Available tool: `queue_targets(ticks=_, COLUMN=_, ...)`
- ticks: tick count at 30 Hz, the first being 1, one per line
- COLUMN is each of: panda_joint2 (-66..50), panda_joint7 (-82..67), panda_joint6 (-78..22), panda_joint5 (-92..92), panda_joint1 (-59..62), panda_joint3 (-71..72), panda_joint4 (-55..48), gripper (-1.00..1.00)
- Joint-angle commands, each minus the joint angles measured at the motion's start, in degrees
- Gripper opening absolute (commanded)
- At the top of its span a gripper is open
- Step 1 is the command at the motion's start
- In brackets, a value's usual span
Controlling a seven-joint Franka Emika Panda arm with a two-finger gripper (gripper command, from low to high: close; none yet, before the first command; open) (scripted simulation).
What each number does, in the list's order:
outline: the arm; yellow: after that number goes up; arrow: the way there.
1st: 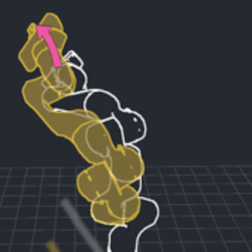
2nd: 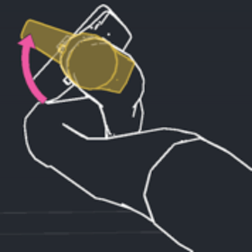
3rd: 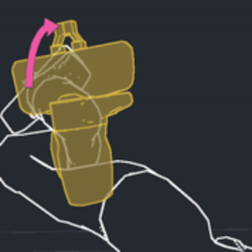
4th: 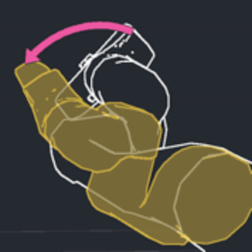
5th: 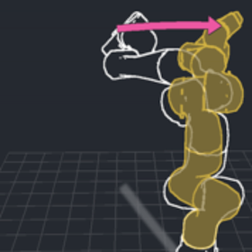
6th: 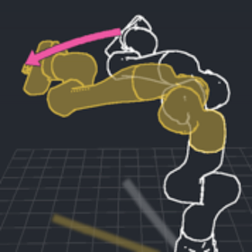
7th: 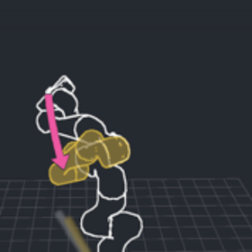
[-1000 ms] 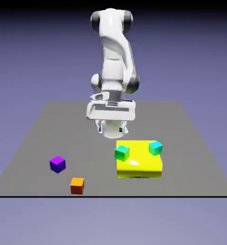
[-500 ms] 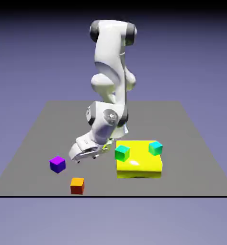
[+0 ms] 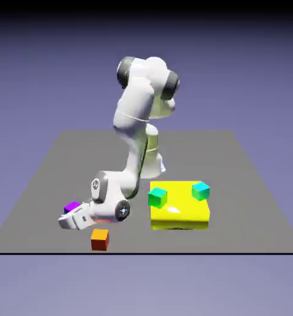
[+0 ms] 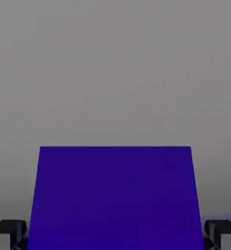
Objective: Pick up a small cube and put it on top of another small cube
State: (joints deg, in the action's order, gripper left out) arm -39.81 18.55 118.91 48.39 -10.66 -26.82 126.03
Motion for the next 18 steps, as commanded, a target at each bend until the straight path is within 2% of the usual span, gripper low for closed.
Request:
queue_targets(ticks=1, panda_joint2=1.95, panda_joint7=-0.91, panda_joint6=-2.47, panda_joint5=-0.98, panda_joint1=-1.2, panda_joint3=0.49, panda_joint4=-0.23, gripper=-1.0)
queue_targets(ticks=10, panda_joint2=0.84, panda_joint7=-11.59, panda_joint6=-14.49, panda_joint5=-4.8, panda_joint1=-14.44, panda_joint3=3.51, panda_joint4=-17.28, gripper=-1.0)
queue_targets(ticks=12, panda_joint2=0.77, panda_joint7=-11.82, panda_joint6=-14.73, panda_joint5=-4.87, panda_joint1=-14.74, panda_joint3=3.58, panda_joint4=-17.69, gripper=-1.0)
queue_targets(ticks=15, panda_joint2=-2.61, panda_joint7=-9.38, panda_joint6=-7.9, panda_joint5=-2.53, panda_joint1=-11.69, panda_joint3=2.39, panda_joint4=-15.1, gripper=-1.0)
queue_targets(ticks=16, panda_joint2=-2.61, panda_joint7=-9.38, panda_joint6=-7.9, panda_joint5=-2.52, panda_joint1=-11.69, panda_joint3=2.39, panda_joint4=-15.1, gripper=1.0)
queue_targets(ticks=18, panda_joint2=-1.38, panda_joint7=-10.27, panda_joint6=-10.39, panda_joint5=-3.38, panda_joint1=-12.8, panda_joint3=2.82, panda_joint4=-16.04, gripper=1.0)
